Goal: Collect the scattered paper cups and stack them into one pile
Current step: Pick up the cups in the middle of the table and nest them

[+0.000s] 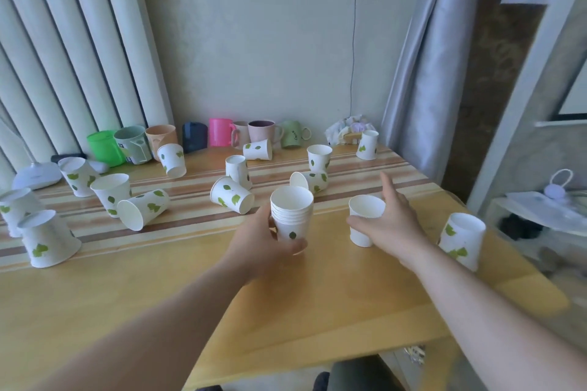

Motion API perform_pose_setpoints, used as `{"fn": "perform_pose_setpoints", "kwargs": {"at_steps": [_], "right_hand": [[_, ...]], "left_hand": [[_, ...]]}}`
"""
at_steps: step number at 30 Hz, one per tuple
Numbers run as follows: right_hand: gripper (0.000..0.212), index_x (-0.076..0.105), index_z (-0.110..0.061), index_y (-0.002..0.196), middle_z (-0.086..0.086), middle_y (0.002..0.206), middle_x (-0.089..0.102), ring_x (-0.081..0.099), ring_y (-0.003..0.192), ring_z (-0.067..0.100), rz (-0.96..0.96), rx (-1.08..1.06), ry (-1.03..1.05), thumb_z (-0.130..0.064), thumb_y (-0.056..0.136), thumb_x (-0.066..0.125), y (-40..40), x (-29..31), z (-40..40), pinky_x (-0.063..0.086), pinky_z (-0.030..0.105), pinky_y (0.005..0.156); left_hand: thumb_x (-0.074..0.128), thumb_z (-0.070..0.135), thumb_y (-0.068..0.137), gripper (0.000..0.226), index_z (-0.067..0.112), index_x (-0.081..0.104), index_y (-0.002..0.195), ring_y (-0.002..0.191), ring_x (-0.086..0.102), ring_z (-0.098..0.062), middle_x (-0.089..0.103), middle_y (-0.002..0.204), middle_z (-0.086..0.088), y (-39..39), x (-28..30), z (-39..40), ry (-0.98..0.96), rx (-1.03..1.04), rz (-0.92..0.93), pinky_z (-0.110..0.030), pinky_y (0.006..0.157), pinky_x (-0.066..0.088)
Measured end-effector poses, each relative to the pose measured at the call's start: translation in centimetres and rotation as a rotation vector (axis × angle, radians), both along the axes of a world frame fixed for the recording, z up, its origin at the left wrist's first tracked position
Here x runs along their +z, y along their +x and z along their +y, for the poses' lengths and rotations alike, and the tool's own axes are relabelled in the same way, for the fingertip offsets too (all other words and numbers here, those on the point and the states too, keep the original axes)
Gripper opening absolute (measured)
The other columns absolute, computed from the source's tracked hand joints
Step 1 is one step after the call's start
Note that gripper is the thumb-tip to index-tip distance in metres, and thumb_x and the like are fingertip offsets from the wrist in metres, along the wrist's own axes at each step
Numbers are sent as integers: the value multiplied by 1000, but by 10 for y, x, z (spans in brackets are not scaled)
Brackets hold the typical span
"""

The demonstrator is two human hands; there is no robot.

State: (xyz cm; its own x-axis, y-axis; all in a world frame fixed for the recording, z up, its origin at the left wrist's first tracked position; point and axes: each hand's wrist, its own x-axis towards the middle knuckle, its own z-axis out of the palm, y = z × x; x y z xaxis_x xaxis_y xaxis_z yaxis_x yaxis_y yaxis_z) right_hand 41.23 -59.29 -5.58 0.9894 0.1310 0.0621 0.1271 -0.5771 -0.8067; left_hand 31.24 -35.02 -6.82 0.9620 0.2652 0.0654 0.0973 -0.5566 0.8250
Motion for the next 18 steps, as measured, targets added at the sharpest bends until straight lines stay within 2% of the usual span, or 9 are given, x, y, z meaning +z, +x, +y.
{"fn": "perform_pose_setpoints", "kwargs": {"at_steps": [2, 4, 6, 8, 10, 13, 15, 18], "right_hand": [[121, 2, -59, 162, -8, 162, 42, 40, 150, 28, 66, -3, 49, -54, 71, 81, 5, -7, 5, 46, 47, 115], [105, 20, -50, 165, -7, 158, 49, 49, 141, 22, 60, -34, 105, -43, 81, 82, 6, -13, 8, 51, 36, 100], [86, 39, -46, 157, -11, 143, 58, 57, 128, 20, 3, -90, 164, -39, 83, 82, 6, -15, 12, 53, 32, 85], [78, 45, -46, 148, -16, 132, 56, 60, 125, 19, -43, -129, 271, -41, 82, 84, 6, -7, 20, 56, 36, 90], [66, 52, -42, 133, -19, 126, 62, 65, 119, 15, -77, -116, 465, -45, 77, 88, 7, 12, 34, 56, 34, 88], [68, 62, -32, 126, -12, 117, 73, 73, 106, 10, -136, -12, 705, -52, 67, 88, 5, 49, 60, 57, 31, 79], [72, 62, -30, 133, -10, 121, 74, 74, 108, 10, -156, 99, 700, -49, 68, 89, 1, 62, 75, 62, 34, 84], [74, 60, -38, 136, -11, 130, 71, 71, 118, 12, -127, 257, 569, -42, 71, 95, -7, 54, 94, 63, 39, 97]], "left_hand": [[94, 40, 77, 61, 37, 60, 127, 98, 67, -2, 72, 109, 14, 12, 2, -7, -28, 27, -36, -23, 74, 53], [93, 41, 77, 61, 35, 59, 128, 98, 66, 0, 71, 109, 15, 21, 1, -9, -25, 41, -46, -22, 73, 51], [93, 42, 76, 60, 37, 58, 124, 98, 67, -2, 72, 107, 15, 23, -5, -7, -2, 42, -26, -22, 74, 53], [92, 45, 76, 55, 39, 59, 120, 90, 70, -5, 74, 104, 14, 19, -13, -3, 39, 35, 7, -17, 67, 55], [91, 45, 79, 49, 39, 60, 117, 80, 71, -6, 74, 100, 10, 14, -20, -2, 67, 35, 17, -10, 54, 51], [89, 52, 78, 47, 40, 60, 113, 78, 69, -3, 74, 96, 11, 13, -22, -1, 131, 66, -8, -14, 55, 46], [88, 56, 77, 48, 41, 60, 112, 82, 67, 4, 73, 95, 16, 13, -22, 0, 160, 81, -10, -12, 58, 43], [86, 55, 77, 45, 42, 62, 113, 80, 67, 7, 73, 93, 17, 12, -23, 1, 160, 87, -16, -11, 56, 42]]}}
